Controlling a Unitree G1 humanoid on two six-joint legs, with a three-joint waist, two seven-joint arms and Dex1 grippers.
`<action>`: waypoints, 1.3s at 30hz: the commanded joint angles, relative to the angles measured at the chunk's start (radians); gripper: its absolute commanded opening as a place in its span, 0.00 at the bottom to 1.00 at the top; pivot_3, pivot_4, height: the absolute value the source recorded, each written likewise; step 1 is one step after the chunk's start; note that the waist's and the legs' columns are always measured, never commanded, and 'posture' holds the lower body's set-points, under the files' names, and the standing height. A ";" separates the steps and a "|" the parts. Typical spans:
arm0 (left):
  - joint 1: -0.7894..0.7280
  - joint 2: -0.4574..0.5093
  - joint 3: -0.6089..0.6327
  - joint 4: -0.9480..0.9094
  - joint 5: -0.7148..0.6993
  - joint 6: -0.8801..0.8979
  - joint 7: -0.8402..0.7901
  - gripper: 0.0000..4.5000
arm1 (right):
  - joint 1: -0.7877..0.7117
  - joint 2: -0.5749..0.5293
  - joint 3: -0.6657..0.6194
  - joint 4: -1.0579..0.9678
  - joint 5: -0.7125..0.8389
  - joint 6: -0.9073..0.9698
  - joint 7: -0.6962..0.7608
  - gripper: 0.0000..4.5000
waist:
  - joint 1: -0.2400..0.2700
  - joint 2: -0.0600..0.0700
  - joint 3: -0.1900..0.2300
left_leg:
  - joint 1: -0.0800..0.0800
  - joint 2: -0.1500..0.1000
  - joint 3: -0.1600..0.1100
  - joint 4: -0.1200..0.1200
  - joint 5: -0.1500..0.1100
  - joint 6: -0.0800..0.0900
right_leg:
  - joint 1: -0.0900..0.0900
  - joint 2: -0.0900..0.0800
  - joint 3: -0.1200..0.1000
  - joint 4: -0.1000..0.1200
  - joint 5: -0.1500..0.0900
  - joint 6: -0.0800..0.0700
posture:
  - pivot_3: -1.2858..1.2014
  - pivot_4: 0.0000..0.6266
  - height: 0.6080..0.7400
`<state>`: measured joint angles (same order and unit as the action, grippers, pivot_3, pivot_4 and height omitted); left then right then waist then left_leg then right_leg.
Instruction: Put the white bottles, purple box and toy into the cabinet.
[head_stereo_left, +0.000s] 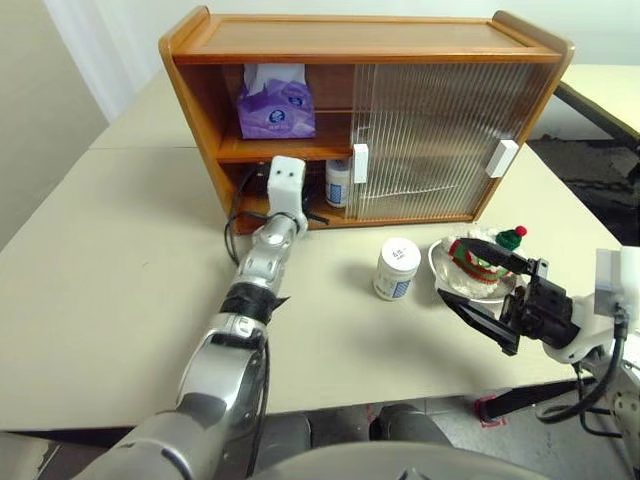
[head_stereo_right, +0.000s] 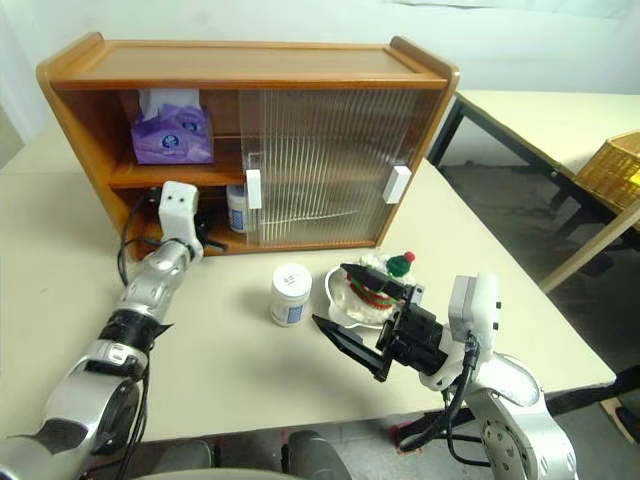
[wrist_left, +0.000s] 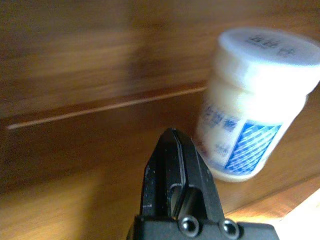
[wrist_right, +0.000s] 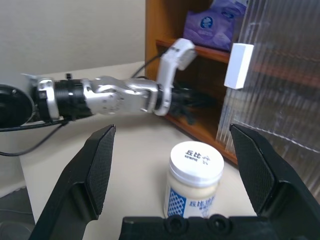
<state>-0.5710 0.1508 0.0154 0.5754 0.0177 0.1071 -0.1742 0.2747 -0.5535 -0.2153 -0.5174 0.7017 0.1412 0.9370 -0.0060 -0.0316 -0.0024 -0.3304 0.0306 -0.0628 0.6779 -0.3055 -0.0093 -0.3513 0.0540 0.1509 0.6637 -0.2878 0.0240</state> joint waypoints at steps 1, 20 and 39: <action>0.074 0.074 0.014 -0.140 -0.044 0.030 -0.111 0.00 | 0.003 -0.005 -0.010 0.017 -0.008 -0.013 0.013 1.00 | -0.002 0.000 0.000 | 0.000 0.000 0.000 0.000 0.000 0.000 | -0.001 0.000 0.000 0.000 0.000 0.000 | 0.52 0.00 1.00; 0.160 0.345 -0.166 -0.248 -0.302 -0.116 -1.139 0.59 | -0.021 -0.057 -0.032 -0.016 0.029 0.048 -0.010 1.00 | 0.016 0.000 0.000 | -0.007 0.001 -0.005 0.000 -0.001 0.000 | -0.008 -0.001 0.000 0.003 0.005 -0.018 | 0.52 0.00 1.00; 0.066 0.165 -0.317 -0.062 -0.148 -0.214 -1.100 1.00 | 0.036 -0.057 -0.067 -0.037 0.023 0.042 -0.025 1.00 | 0.003 0.001 -0.001 | -0.013 0.001 -0.009 0.002 0.001 0.002 | -0.012 -0.005 0.001 0.002 0.002 0.002 | 0.50 0.00 1.00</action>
<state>-0.4904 0.3217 -0.2957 0.4958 -0.1536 -0.1166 -1.2952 0.3040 -0.6107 -0.2652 -0.5432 0.7309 0.1915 0.9115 -0.0032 -0.0304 -0.0030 -0.3435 0.0314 -0.0716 0.6797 -0.3049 -0.0075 -0.3634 0.0492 0.1514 0.6654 -0.2862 0.0264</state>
